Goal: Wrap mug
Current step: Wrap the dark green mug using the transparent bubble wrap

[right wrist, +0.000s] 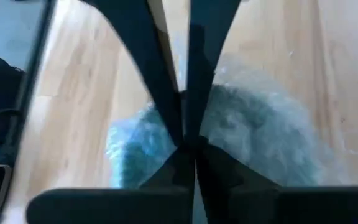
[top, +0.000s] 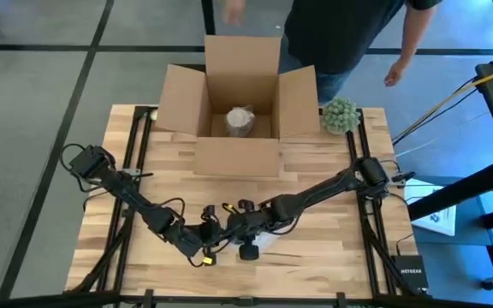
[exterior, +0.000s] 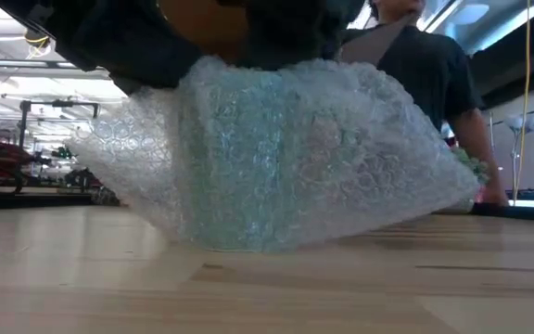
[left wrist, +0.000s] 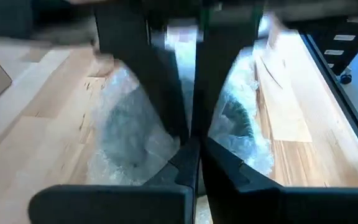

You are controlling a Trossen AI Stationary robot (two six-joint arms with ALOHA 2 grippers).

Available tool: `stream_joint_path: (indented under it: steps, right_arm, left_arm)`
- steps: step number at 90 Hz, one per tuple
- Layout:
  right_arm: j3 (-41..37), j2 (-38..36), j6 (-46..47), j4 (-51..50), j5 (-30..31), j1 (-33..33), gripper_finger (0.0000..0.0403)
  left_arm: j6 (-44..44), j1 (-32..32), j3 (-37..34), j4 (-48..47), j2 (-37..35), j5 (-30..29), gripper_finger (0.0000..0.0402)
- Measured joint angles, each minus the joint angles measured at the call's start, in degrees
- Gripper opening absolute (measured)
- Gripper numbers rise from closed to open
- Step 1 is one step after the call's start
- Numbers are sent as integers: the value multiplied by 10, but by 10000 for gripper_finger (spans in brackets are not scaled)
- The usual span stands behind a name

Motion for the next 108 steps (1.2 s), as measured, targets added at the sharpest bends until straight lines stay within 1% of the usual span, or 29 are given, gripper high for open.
stream_joint_path:
  steps: [25, 30, 41, 45, 49, 57, 63, 74, 86, 96, 108]
  right_arm:
    - [2, -43, -7, -22, 20, 0, 1]
    - [2, -45, -8, -23, 40, 0, 1]
    - [2, -47, -9, -23, 112, 0, 1]
    - [3, -39, -9, -22, 121, -3, 1]
    - [3, -29, -9, -18, 111, -5, 1]
    - [3, 5, -6, -23, 58, -9, 1]
    - [4, 28, -7, -15, 35, -9, 1]
    - [7, 49, -7, -9, 25, -8, 1]
    - [12, 46, -8, -17, 24, -8, 1]
    - [40, 41, -22, -64, 24, -8, 1]
    - [97, 28, -35, -131, 24, -8, 1]
  left_arm:
    - [-2, 0, 0, -2, 0, 0, 0]
    - [-2, 0, 0, -2, 0, 0, 0]
    - [-2, 0, 0, -2, 0, 0, 0]
    - [-2, 0, 0, -2, 0, 0, 0]
    - [-2, 0, 0, -2, 0, 1, 0]
    - [-2, 0, 0, -2, 0, 0, 0]
    - [-2, 0, 0, -2, 0, -1, 0]
    - [-2, 1, 0, -2, 0, -1, 0]
    - [0, 1, 0, -1, 0, -2, 0]
    - [-1, 2, 0, -3, 0, -1, 0]
    - [0, 1, 0, -4, 0, -1, 0]
